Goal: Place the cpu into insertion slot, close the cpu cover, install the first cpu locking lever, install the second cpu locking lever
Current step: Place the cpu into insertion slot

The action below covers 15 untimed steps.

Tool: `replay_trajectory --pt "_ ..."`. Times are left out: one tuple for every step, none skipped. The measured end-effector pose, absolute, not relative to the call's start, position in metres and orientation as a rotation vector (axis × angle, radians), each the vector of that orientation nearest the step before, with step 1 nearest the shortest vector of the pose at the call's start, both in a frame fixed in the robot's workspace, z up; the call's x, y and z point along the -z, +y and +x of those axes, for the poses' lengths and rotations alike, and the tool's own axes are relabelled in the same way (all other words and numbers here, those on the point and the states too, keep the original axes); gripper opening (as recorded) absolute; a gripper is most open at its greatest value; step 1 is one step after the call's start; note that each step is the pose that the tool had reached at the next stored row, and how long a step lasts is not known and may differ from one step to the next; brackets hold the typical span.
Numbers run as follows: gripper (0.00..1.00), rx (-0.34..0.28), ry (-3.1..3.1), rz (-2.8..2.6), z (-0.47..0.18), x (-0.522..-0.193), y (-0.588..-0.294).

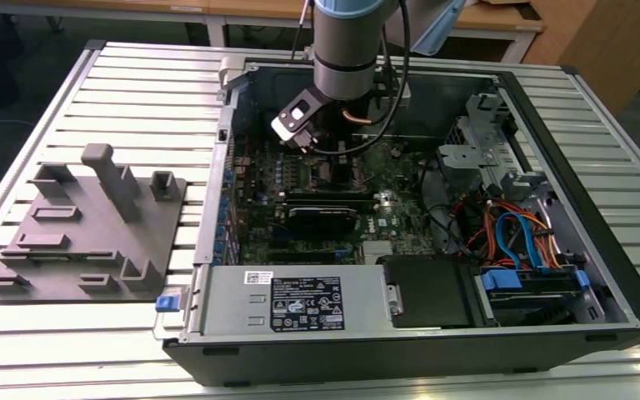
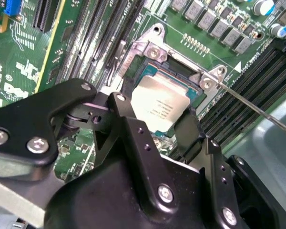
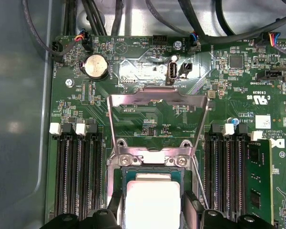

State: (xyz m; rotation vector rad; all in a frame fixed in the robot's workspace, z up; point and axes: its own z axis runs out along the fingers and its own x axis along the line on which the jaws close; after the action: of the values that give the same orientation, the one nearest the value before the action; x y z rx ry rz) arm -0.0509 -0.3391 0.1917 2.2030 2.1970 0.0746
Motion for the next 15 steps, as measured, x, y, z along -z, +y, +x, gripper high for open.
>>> replay_trajectory --pt "0.62 -0.075 2.197 2.203 -0.0509 -0.1917 -0.3391" --pt "0.62 -0.074 2.197 2.203 -0.0509 -0.1917 -0.3391" --pt "0.62 -0.074 2.197 2.203 -0.0509 -0.1917 -0.3391" --pt "0.62 -0.074 2.197 2.203 -0.0509 -0.1918 -0.3391" --pt "0.62 -0.074 2.197 2.203 -0.0509 -0.1918 -0.3391" --pt "0.62 -0.074 2.197 2.203 -0.0509 -0.192 -0.3391" --pt "0.62 -0.074 2.197 2.203 -0.0509 -0.1927 -0.3392" --pt "0.62 -0.074 2.197 2.203 -0.0509 -0.1933 -0.3392" --pt "0.62 -0.074 2.197 2.203 -0.0508 -0.1935 -0.3391" --pt "0.62 -0.074 2.197 2.203 -0.0508 -0.194 -0.3391" --pt "0.62 -0.074 2.197 2.203 -0.0508 -0.1948 -0.3391" --pt "0.62 -0.074 2.197 2.203 -0.0507 -0.1959 -0.3391" --pt "0.62 -0.074 2.197 2.203 -0.0508 -0.1971 -0.3391" --pt "0.62 -0.074 2.197 2.203 -0.0508 -0.1986 -0.3391" --pt "0.62 -0.074 2.197 2.203 -0.0508 -0.2001 -0.3391"
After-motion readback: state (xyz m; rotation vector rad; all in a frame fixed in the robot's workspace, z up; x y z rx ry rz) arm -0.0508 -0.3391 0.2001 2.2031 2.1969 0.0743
